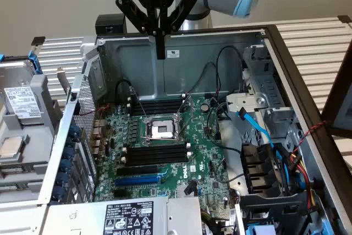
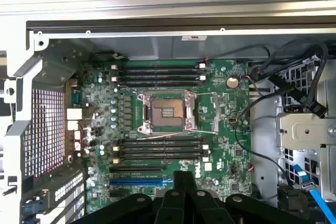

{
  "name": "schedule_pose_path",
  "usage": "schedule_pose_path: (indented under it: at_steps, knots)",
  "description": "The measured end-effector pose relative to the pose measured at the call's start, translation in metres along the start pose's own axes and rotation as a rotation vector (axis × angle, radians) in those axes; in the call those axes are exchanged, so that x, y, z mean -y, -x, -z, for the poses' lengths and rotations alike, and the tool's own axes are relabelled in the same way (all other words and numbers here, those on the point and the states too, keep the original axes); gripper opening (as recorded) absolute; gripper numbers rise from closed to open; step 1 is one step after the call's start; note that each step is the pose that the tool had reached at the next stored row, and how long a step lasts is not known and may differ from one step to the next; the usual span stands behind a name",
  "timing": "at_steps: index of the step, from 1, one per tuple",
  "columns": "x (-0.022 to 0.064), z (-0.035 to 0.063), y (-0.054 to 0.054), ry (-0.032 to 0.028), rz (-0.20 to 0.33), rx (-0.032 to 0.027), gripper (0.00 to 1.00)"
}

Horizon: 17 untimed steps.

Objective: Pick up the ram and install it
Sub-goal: 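Reach for the ram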

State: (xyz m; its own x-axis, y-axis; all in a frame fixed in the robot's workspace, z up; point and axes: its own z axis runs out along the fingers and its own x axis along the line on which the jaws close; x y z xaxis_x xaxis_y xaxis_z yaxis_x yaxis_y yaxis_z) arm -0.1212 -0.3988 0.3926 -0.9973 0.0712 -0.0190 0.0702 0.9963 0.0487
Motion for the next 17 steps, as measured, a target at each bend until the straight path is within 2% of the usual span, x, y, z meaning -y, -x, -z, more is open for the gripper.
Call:
schedule_pose_path:
  at_steps: [13, 17]
  knots:
    - [0.0, 0.0, 0.0, 0.0, 0.0, 0.0, 0.11]
    - [0.0005, -0.0002, -0.0073, -0.0001, -0.003, 0.0002, 0.11]
